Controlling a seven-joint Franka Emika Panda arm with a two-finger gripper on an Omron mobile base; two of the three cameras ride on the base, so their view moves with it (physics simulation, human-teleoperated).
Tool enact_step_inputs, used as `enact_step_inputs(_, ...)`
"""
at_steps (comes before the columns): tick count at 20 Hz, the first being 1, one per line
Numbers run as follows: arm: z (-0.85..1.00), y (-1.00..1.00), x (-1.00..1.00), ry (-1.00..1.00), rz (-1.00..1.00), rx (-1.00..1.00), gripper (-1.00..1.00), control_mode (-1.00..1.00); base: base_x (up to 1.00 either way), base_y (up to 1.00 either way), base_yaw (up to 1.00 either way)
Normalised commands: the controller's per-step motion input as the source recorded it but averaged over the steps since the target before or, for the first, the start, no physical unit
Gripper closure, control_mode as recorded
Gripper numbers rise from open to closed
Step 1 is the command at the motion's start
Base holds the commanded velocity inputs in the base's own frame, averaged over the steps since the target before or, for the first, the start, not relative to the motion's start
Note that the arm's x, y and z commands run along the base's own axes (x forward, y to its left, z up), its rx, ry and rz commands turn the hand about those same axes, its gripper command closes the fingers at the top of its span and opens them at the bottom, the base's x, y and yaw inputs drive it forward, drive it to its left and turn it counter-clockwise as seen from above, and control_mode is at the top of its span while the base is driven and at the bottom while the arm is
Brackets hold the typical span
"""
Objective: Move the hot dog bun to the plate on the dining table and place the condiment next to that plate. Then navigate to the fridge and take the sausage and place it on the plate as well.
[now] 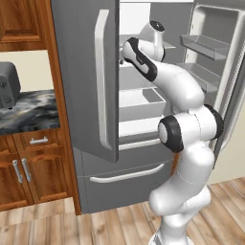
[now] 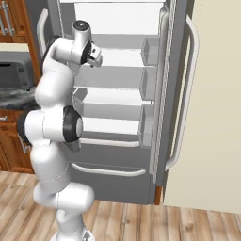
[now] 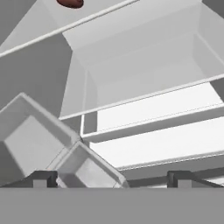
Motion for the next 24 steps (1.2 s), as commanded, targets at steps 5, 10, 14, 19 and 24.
enact_step_inputs(5,-0.01,1.00,-1.00,-0.19,0.26,-0.03,-1.00,-1.00,0.00,0.00,0.00)
enact_step_inputs(10,-0.14,1.00,-1.00,-0.17,0.28,-0.11,-1.00,-1.00,0.00,0.00,0.00)
enact_step_inputs(14,-0.16,1.00,-0.97,-0.18,0.19,-0.15,-1.00,-1.00,0.00,0.00,0.00)
enact_step_inputs(19,0.23,0.70,-0.66,-0.10,0.01,-0.13,-1.00,-1.00,0.00,0.00,0.00)
enact_step_inputs(24,0.55,-0.29,-0.14,-0.01,0.00,-0.01,-1.00,-1.00,0.00,0.00,0.00)
